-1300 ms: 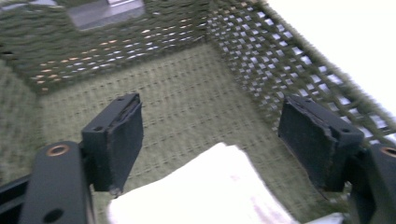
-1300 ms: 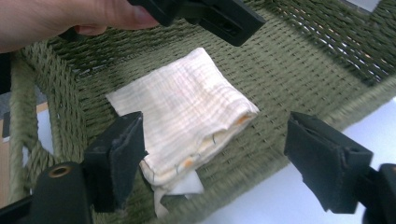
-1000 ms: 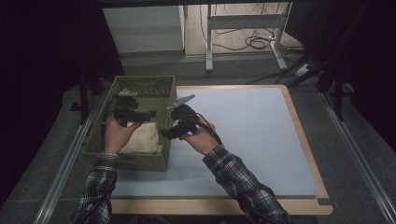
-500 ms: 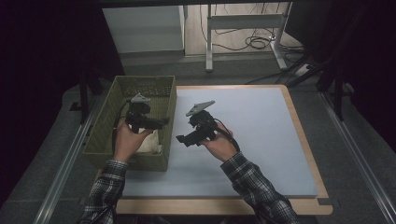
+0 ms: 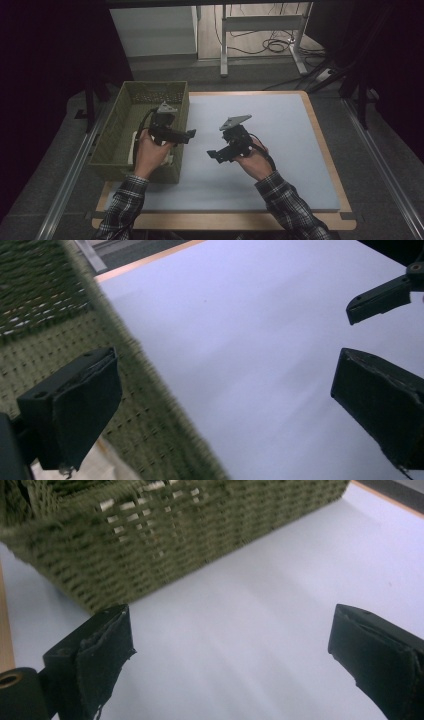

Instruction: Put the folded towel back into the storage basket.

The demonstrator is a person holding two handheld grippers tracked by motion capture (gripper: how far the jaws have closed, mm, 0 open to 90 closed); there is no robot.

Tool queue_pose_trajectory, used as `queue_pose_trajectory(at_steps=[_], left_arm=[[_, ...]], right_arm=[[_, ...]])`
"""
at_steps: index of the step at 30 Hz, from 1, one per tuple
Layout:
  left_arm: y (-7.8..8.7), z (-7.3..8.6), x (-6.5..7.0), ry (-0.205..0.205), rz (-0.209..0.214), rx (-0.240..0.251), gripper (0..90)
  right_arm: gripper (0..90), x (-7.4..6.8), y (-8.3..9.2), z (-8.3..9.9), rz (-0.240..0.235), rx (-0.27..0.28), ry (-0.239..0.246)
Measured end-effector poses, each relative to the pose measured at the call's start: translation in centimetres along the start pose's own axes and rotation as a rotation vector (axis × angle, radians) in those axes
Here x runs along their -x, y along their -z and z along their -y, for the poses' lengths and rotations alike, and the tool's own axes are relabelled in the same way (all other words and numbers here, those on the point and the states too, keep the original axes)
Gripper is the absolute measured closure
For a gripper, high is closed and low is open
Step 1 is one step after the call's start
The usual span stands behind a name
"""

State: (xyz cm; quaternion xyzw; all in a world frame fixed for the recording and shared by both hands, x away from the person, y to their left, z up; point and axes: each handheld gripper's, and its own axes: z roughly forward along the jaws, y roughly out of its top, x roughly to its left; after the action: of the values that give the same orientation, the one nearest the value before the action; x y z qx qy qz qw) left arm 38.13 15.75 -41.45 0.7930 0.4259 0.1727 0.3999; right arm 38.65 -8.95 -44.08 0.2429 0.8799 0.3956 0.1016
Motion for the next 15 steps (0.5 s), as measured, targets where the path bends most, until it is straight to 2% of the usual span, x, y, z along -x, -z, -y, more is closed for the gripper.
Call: queue_pose_trajectory(at_steps=[15], left_arm=[[-2.9,-1.3,5.1,-0.053,0.073,0.011,0.0]], right_arm=[[4.4,1.4,3.3,3.7,0.042,0.007,-0.028]])
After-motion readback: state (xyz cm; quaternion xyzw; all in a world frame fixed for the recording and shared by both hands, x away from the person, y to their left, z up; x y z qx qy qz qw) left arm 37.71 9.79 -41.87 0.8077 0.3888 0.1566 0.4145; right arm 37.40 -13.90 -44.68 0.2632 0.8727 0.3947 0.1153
